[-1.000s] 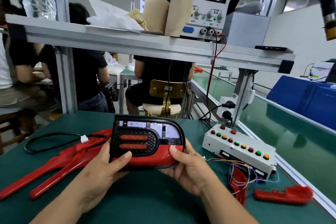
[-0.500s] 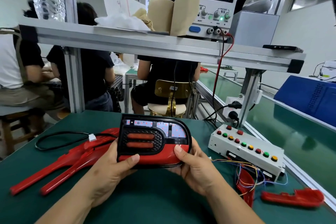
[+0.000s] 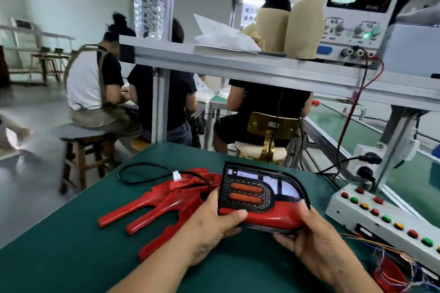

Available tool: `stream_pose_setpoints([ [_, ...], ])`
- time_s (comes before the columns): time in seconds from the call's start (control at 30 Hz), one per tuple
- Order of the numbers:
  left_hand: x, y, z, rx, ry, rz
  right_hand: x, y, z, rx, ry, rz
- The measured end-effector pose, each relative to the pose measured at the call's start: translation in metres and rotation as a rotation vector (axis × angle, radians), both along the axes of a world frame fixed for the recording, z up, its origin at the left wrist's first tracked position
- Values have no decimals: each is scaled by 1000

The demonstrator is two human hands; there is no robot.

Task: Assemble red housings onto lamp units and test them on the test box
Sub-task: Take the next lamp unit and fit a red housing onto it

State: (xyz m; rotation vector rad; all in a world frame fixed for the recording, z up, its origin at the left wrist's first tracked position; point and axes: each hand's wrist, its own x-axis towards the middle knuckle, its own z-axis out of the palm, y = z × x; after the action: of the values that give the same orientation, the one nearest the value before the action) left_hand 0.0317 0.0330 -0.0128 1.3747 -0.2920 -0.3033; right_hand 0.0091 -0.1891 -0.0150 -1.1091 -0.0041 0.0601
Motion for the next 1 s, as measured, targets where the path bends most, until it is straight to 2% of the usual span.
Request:
stream_pose_setpoints([
  [0.07,-2,4,4,53,-6,-43,1,1,-1,27,6,-6],
  [0.13,-2,16,14,257,-89,-62,2,2,-2,58,14,-17],
  [0.17,1,25,18,379,-145,12,3,2,-2,68,20,-26],
  [0.23,13,52,26,508,-191,335,3,4,-2,77,30,-44],
  [0.3,23,84,33,840,-233,591,3,6,-1,81,39,-66],
  [0.37,28,108,30,1134,-141,631,3,6,-1,81,52,-90],
  [0.5,33,128,18,1179,35,725,3,7,-1,67,81,-130],
  [0.63,33,125,19,1363,136,584,3,6,1,83,109,-186],
  [0.7,32,118,24,1342,47,643,3,6,2,89,127,-206],
  [0.77,29,106,29,1236,-134,668,3,6,2,95,136,-209],
  [0.83,21,88,31,1165,-249,476,4,6,2,106,143,-216],
  [0.9,13,69,25,1211,-235,249,5,5,1,116,149,-232],
  [1.0,16,62,17,1286,-263,220,5,5,1,121,151,-232],
])
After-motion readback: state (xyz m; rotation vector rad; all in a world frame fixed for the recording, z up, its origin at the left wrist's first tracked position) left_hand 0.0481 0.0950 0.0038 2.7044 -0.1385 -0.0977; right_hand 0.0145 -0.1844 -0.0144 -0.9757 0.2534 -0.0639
